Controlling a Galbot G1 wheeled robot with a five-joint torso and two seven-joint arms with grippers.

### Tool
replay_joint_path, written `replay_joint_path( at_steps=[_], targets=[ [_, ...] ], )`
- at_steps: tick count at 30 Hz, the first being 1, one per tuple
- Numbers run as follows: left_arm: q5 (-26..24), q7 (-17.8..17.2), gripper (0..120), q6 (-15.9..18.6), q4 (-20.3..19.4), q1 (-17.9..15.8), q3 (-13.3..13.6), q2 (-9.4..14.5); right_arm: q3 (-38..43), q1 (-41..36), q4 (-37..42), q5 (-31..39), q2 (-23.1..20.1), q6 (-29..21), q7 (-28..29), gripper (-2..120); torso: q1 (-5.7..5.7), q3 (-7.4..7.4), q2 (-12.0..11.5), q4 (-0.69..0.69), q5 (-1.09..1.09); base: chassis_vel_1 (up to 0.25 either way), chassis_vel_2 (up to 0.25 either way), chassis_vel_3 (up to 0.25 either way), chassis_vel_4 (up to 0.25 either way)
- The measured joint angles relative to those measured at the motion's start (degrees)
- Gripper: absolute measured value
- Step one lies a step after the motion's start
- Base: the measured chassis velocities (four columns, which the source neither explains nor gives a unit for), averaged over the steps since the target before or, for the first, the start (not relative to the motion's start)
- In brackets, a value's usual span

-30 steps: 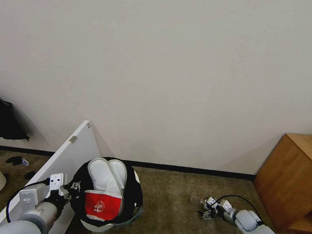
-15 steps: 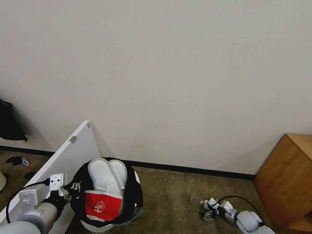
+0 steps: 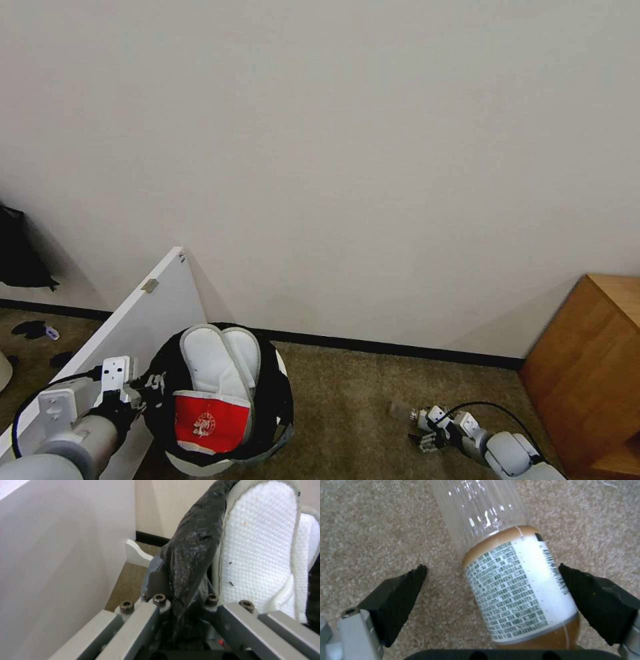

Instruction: Pick up the trash bin, then pick up the garbage from the floor and place it into the trash bin.

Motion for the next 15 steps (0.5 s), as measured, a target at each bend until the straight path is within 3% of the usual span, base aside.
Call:
replay_joint_path(
  at_steps=[15],
  targets=[
    [0.02,0.01,4,0.0,0.39,-0.39,0.09,-0.11,0.08,1.77,-3.24,-0.46,1.21,0.59,-0.37,100,0.0,0.0,0.0,0.0,-0.01,0.0,0.0,0.0,0.0]
  ],
)
